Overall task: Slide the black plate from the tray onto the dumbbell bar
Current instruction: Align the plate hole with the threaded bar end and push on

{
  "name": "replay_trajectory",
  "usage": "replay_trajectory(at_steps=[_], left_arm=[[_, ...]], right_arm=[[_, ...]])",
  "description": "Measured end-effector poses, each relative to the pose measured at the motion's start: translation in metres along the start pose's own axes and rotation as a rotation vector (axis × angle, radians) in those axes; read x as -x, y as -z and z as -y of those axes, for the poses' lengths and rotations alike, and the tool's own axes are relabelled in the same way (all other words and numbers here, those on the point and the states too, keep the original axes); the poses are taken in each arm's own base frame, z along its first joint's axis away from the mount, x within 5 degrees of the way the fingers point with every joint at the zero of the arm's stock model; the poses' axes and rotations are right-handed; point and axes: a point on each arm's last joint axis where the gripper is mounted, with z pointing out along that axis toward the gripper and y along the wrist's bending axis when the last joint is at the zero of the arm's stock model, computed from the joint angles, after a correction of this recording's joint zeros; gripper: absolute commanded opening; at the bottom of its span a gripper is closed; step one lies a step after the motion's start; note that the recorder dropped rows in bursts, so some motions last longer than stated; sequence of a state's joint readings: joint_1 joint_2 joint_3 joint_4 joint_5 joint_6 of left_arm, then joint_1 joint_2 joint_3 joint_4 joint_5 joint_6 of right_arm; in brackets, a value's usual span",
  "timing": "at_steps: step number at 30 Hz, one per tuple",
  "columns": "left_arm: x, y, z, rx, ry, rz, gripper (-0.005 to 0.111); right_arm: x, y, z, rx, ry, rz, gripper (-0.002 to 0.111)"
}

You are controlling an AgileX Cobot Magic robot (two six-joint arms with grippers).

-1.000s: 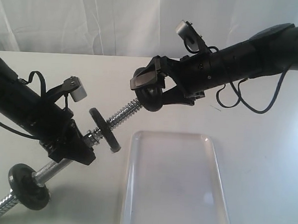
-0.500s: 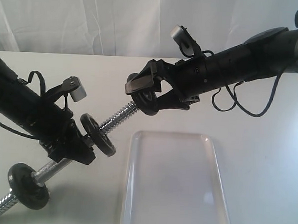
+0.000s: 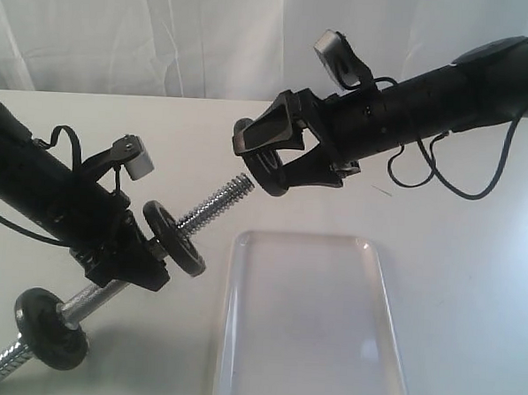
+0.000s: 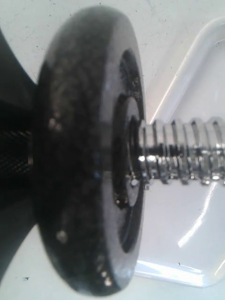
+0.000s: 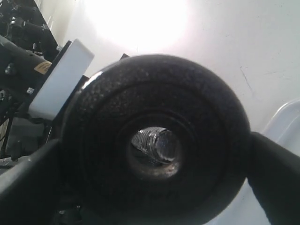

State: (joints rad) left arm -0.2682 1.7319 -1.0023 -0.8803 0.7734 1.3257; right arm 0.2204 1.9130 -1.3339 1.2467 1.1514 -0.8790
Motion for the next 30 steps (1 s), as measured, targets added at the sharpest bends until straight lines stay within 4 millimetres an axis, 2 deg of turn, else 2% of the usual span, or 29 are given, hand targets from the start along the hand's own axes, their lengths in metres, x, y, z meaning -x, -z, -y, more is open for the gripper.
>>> replay_trajectory(at_steps=[24, 30], left_arm=[[0.000, 0.000, 0.000, 0.000, 0.000, 0.000, 0.000], [0.000, 0.000, 0.000, 0.002, 0.000, 0.000, 0.000]], right_arm=[[-0.004, -0.006, 0.012, -0.007, -0.019, -0.034, 0.000], [-0.006, -0.016, 0.020, 0.027, -0.064, -0.040, 0.000]])
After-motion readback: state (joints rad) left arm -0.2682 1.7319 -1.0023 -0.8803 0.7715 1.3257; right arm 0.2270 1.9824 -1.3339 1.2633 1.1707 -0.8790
